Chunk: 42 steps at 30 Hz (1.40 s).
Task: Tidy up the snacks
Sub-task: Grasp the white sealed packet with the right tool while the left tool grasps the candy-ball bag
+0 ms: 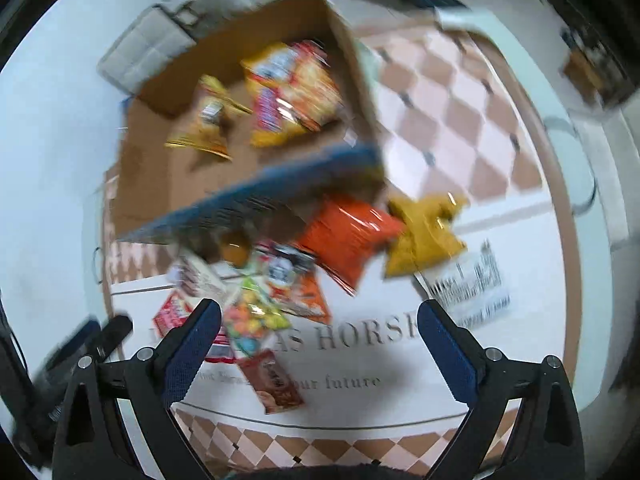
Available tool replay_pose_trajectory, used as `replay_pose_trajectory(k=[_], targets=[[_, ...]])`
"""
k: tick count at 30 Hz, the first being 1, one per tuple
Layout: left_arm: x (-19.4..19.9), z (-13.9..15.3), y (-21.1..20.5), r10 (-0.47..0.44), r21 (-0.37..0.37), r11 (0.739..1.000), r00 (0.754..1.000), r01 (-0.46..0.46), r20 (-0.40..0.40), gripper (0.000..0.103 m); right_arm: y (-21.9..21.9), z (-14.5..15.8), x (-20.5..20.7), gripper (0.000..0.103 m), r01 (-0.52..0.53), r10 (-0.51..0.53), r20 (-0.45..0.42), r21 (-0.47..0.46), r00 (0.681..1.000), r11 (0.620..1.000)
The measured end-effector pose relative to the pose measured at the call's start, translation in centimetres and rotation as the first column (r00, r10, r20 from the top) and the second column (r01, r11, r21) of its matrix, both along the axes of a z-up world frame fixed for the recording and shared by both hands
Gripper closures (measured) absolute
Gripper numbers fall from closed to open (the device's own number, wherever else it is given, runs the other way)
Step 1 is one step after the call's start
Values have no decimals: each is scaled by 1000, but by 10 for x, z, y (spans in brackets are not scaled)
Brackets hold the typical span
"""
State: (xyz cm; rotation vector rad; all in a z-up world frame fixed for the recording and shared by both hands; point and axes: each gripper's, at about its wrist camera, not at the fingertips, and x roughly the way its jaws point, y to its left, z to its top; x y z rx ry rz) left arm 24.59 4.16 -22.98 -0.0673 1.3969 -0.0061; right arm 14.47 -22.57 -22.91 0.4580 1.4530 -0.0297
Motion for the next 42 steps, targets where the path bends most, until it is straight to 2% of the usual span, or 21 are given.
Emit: replay_pose_trajectory(k=[4,7,9,11,15,17,19,20,21,23,26,29,30,32,34,36,37,38,40,42], targets=[[-7,-42,-3,-31,53,998,998,34,-63,0,-28,-38,-8,2,84,-85,-75,-20,994,996],[-6,-63,-16,-123,92,987,989,130,-86,0,-45,-55,-7,2,111,-117,-103,-63,988,992],[-4,-73,-30,-202,112,971,975,212,-94,0,-57,-68,-5,2,109,-122,-124,-110,985,988],[-3,-80,-45,-290,120,946,952,301,-99,0,-65,-77,0,2,91,-114,-146,-155,983,984],[-5,-94,-77,-454,166,868,883,468,-117,0,-78,-97,2,2,29,-75,-218,-209,973,977],[-5,-104,-89,-502,187,833,853,521,-140,0,-86,-104,-3,2,58,-104,-237,-194,966,979],[-4,-110,-97,-527,181,817,837,547,-149,0,-99,-109,-11,2,134,-176,-258,-171,950,976],[-3,-111,-102,-534,164,817,832,553,-148,2,-104,-111,-15,2,175,-210,-265,-151,941,973],[-2,-111,-105,-536,149,819,831,555,-147,10,-112,-114,-21,2,244,-265,-277,-106,924,964],[0,-111,-111,-519,115,836,841,537,-155,19,-125,-123,-33,2,365,-357,-310,-33,881,930],[2,-110,-118,-490,105,855,856,509,-163,20,-138,-140,-45,3,511,-464,-371,35,804,859],[12,-109,-118,-445,96,879,876,467,-187,20,-143,-151,-48,4,571,-516,-388,36,764,820],[14,-110,-115,-421,93,891,886,444,-197,20,-142,-153,-44,8,576,-524,-386,24,759,817],[13,-111,-108,-373,82,914,903,397,-213,20,-141,-156,-36,14,539,-510,-375,-32,774,842],[13,-110,-96,-329,67,934,918,351,-223,20,-135,-154,-30,21,469,-464,-356,-78,811,880],[14,-110,-87,-279,33,955,930,295,-238,20,-120,-150,-21,24,341,-357,-335,-110,872,934],[15,-109,-82,-256,15,964,935,267,-244,20,-108,-149,-18,25,239,-267,-334,-125,904,963],[15,-109,-78,-242,3,968,938,251,-247,20,-98,-148,-17,25,163,-199,-338,-133,920,978],[15,-105,-70,-234,-33,972,943,233,-235,20,-72,-147,-18,25,-49,-15,-351,-173,936,984],[15,-100,-68,-256,-36,967,944,254,-207,20,-52,-147,-22,25,-202,118,-370,-197,922,959]])
